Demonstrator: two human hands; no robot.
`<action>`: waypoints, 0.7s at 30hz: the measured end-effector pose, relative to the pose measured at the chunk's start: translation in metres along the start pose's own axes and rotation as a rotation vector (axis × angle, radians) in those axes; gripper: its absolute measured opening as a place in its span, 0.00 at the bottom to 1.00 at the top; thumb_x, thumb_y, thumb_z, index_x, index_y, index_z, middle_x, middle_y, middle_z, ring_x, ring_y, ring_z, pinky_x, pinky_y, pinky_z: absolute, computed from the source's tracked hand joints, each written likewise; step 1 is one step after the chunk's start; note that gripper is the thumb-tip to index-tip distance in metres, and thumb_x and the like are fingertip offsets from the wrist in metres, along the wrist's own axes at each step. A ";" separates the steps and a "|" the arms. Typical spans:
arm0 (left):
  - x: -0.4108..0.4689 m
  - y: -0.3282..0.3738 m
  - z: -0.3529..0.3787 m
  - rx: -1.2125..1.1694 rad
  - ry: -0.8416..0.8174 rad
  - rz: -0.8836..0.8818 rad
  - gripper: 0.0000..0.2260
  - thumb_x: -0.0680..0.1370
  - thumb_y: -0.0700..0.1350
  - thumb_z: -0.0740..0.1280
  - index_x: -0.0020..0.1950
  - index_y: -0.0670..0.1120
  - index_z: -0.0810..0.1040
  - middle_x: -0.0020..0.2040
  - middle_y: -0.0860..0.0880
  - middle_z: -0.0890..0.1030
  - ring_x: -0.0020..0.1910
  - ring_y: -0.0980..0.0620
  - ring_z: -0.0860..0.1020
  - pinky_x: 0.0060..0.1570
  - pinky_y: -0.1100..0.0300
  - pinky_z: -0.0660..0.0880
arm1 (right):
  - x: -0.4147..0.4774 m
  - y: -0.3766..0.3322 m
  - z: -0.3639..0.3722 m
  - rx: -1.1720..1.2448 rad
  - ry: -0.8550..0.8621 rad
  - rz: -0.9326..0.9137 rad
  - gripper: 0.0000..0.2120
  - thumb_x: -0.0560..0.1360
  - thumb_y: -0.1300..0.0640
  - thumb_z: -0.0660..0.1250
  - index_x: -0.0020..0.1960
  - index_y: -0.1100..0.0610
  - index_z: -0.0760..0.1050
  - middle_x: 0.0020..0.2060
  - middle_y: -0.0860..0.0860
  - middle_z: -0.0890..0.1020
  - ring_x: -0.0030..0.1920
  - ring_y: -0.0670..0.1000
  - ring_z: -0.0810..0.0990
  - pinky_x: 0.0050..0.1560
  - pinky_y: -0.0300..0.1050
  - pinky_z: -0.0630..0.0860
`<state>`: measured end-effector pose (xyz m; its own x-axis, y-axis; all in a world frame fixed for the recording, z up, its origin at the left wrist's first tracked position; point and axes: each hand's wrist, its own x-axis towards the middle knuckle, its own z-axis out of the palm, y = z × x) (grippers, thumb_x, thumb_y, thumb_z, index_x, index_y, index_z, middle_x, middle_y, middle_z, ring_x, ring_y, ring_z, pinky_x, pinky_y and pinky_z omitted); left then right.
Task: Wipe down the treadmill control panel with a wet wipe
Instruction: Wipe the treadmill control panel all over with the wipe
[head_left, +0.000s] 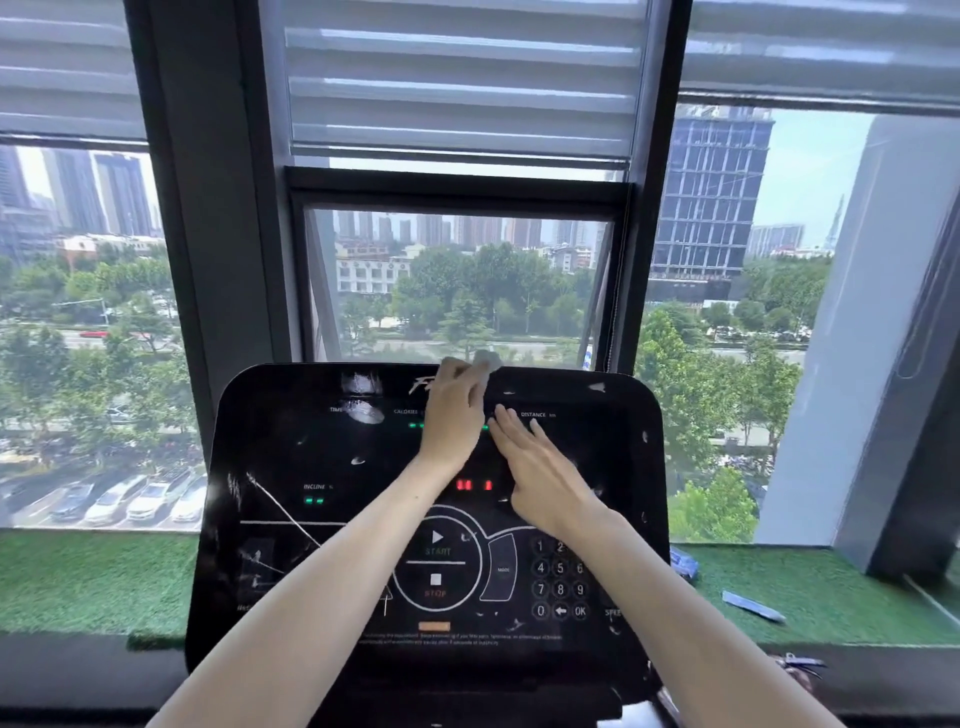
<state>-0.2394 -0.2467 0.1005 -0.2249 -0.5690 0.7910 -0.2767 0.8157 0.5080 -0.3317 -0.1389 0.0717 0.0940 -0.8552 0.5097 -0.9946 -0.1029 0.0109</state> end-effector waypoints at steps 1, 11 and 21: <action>0.002 -0.001 0.000 -0.009 0.007 -0.010 0.11 0.81 0.43 0.60 0.61 0.49 0.79 0.47 0.48 0.72 0.43 0.55 0.71 0.50 0.64 0.68 | -0.005 0.005 -0.002 -0.001 0.027 -0.003 0.40 0.67 0.73 0.56 0.76 0.62 0.46 0.75 0.55 0.44 0.75 0.49 0.41 0.73 0.43 0.39; 0.001 0.012 0.012 -0.033 0.078 0.027 0.11 0.81 0.44 0.60 0.61 0.50 0.78 0.41 0.56 0.71 0.41 0.61 0.70 0.49 0.73 0.66 | -0.041 0.053 -0.011 -0.030 0.097 0.131 0.40 0.68 0.73 0.58 0.75 0.63 0.43 0.75 0.56 0.44 0.75 0.50 0.40 0.73 0.44 0.38; -0.003 0.021 0.031 -0.026 0.130 -0.033 0.10 0.80 0.43 0.62 0.55 0.43 0.81 0.44 0.46 0.74 0.42 0.53 0.73 0.50 0.69 0.69 | -0.045 0.067 -0.006 -0.023 0.088 0.046 0.41 0.69 0.72 0.61 0.75 0.64 0.44 0.75 0.57 0.43 0.75 0.52 0.41 0.74 0.45 0.40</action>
<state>-0.2737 -0.2315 0.0985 -0.0922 -0.5785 0.8105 -0.2577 0.8001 0.5417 -0.4030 -0.1046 0.0546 0.0446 -0.8107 0.5838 -0.9987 -0.0516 0.0046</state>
